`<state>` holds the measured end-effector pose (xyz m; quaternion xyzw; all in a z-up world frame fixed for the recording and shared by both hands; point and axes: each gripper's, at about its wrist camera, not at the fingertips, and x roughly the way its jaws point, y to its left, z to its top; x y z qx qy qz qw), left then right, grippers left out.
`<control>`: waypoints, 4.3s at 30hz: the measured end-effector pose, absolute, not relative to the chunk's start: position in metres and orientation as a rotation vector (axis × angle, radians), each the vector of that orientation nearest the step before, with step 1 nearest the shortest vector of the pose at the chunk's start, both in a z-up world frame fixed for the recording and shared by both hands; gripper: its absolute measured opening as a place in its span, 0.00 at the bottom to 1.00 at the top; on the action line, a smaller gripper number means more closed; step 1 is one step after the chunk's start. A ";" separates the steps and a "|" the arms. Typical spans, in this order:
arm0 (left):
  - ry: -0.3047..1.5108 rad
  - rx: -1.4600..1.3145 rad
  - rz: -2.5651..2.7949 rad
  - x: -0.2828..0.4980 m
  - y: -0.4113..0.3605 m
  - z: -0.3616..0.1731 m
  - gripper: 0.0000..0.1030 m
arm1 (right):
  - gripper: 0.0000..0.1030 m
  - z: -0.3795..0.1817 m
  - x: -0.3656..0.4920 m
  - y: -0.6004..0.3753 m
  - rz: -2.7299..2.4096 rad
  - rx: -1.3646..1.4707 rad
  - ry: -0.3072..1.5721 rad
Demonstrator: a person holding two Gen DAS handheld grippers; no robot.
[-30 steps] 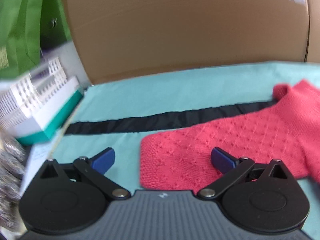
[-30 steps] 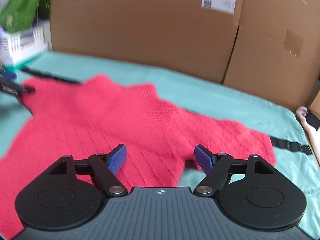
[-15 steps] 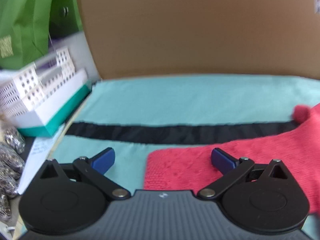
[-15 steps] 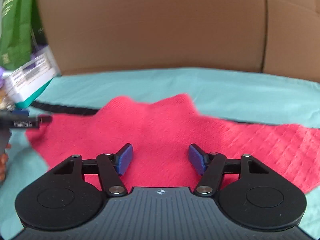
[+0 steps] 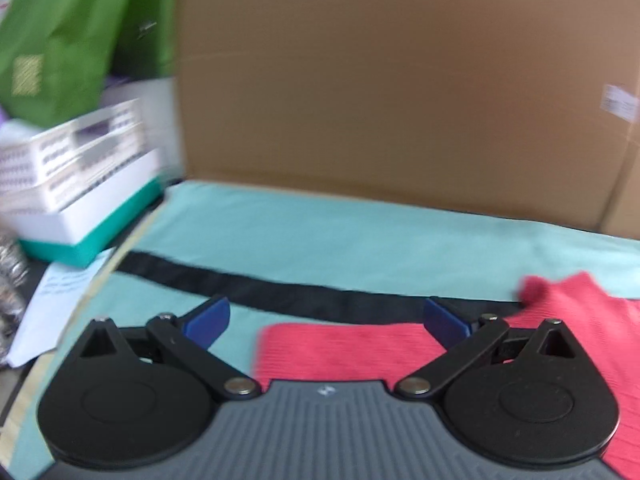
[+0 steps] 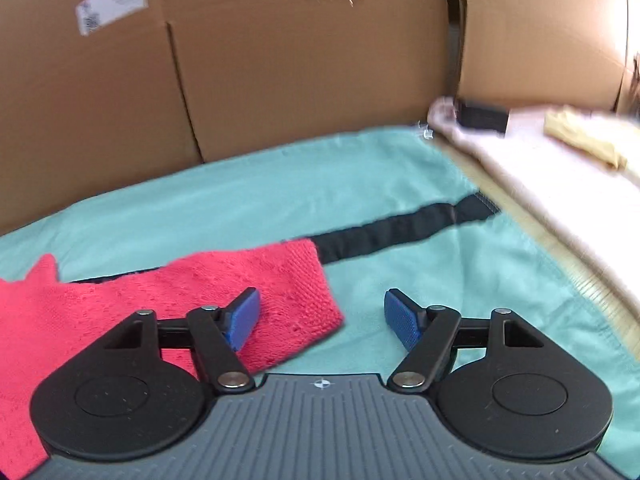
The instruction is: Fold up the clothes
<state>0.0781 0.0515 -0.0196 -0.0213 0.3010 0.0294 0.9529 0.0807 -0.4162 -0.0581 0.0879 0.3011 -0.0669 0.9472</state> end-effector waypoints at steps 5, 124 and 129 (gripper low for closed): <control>0.620 -0.051 0.004 0.073 0.035 -0.021 0.99 | 0.26 -0.063 0.082 -0.441 -0.199 0.211 0.618; 0.669 0.150 -0.290 0.098 -0.077 -0.054 0.99 | 0.27 -0.028 0.049 -0.330 0.322 0.022 0.612; 0.666 0.138 -0.287 0.092 -0.068 -0.051 0.99 | 0.27 -0.036 0.073 -0.315 0.269 -0.012 0.677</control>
